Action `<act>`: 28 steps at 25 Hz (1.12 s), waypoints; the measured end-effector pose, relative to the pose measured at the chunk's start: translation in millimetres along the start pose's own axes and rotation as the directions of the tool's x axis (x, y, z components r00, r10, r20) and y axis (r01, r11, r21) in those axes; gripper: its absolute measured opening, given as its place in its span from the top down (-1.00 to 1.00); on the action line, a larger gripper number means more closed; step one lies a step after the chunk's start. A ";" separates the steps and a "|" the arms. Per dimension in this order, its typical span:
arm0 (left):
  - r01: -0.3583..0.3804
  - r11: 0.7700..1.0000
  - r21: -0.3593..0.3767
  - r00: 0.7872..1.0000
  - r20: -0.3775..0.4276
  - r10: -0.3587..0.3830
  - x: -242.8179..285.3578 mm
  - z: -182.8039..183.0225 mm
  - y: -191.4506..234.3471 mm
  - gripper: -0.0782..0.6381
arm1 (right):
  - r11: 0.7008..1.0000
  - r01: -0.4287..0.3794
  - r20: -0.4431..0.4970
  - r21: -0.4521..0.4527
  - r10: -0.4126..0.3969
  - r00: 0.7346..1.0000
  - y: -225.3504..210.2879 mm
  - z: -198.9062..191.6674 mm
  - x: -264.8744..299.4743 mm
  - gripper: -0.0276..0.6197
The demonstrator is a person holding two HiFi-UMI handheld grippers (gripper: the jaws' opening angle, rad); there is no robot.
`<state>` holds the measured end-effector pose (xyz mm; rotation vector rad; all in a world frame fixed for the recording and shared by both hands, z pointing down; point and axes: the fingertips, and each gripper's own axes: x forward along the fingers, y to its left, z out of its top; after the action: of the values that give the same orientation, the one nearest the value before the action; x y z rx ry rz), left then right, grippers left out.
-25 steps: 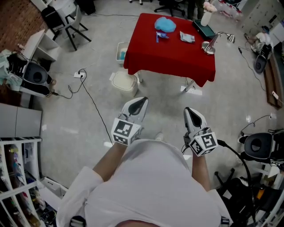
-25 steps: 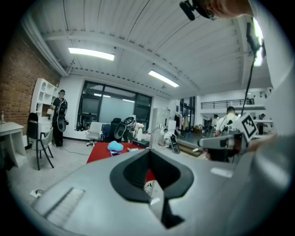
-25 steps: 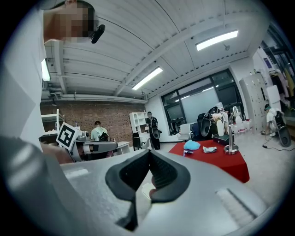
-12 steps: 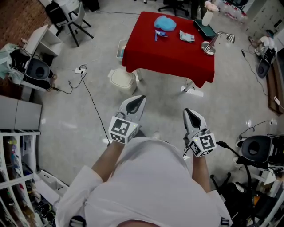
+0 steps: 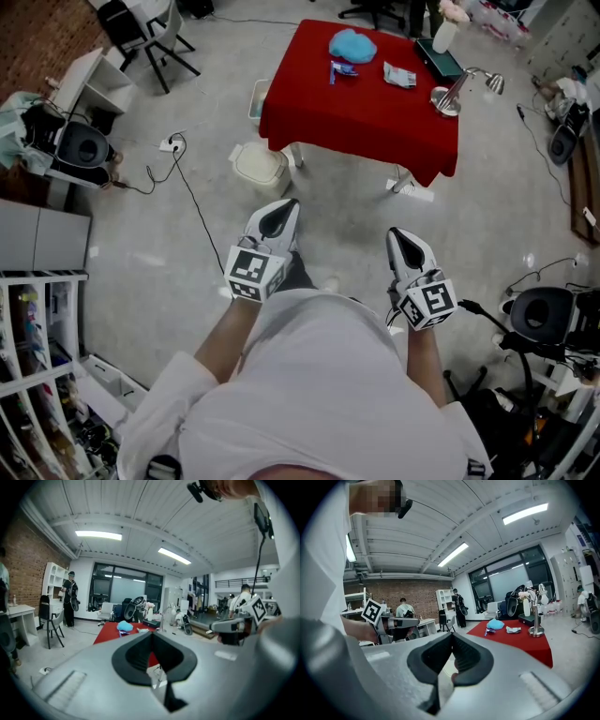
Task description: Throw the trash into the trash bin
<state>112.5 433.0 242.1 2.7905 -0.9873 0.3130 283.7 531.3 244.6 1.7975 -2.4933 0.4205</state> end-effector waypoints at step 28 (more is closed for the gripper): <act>0.068 0.995 0.075 0.996 -0.059 -0.063 110.3 20.5 214.3 0.77 | 1.000 0.018 0.005 0.022 -0.018 1.000 -23.6 50.3 259.9 0.91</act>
<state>63.1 197.7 268.1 2.8582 -0.8876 0.4279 226.8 271.7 249.7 1.8294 -2.4841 0.4447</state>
